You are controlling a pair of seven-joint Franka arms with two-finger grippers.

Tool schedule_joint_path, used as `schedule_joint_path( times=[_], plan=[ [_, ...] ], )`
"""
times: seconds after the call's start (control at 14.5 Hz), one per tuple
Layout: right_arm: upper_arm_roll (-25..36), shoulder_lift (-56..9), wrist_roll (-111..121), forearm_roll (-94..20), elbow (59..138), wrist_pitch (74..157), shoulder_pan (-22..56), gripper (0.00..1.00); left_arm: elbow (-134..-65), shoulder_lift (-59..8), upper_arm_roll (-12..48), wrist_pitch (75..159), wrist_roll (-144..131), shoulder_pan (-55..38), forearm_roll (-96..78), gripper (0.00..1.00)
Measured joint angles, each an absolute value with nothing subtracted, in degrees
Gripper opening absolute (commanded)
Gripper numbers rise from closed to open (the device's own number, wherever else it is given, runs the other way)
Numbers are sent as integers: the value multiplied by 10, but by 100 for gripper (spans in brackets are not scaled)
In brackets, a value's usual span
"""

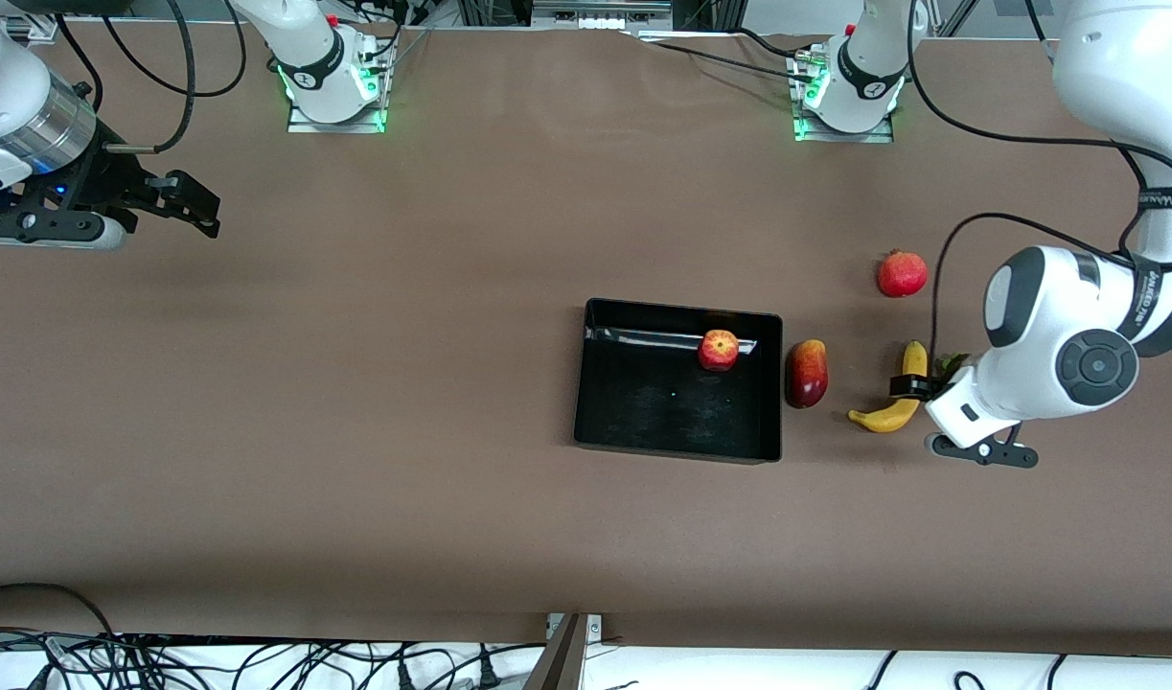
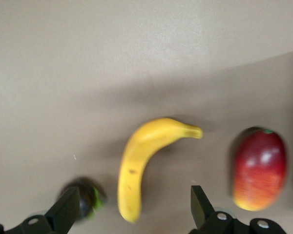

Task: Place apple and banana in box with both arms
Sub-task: 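Lower the left gripper onto the yellow banana and grasp it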

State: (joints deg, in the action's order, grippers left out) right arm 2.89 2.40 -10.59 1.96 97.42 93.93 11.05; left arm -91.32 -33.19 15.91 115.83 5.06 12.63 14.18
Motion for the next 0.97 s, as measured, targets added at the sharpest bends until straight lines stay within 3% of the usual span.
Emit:
schedule_joint_path(
  times=[0.28,0.48,0.55,0.62,0.69,0.83,0.97],
  plan=[
    [29,24,-106,0,974,940,111,100,-1011,-338,159,1302,133,162,146,100],
    [29,24,-106,-3,973,940,111,100,-1051,-339,160,1334,139,166,146,100],
    [29,24,-106,-3,973,940,111,100,-1055,-341,160,1336,139,166,146,89],
    [29,24,-106,-3,973,940,111,100,-1057,-344,161,1339,138,166,146,66],
    [29,24,-106,-3,973,940,111,100,-1059,-347,161,1340,138,166,146,56],
    [29,24,-106,-3,973,940,111,100,-1061,-356,159,1351,138,166,146,25],
    [29,24,-106,-3,973,940,111,100,-1061,-364,156,1362,138,167,146,2]
  ],
)
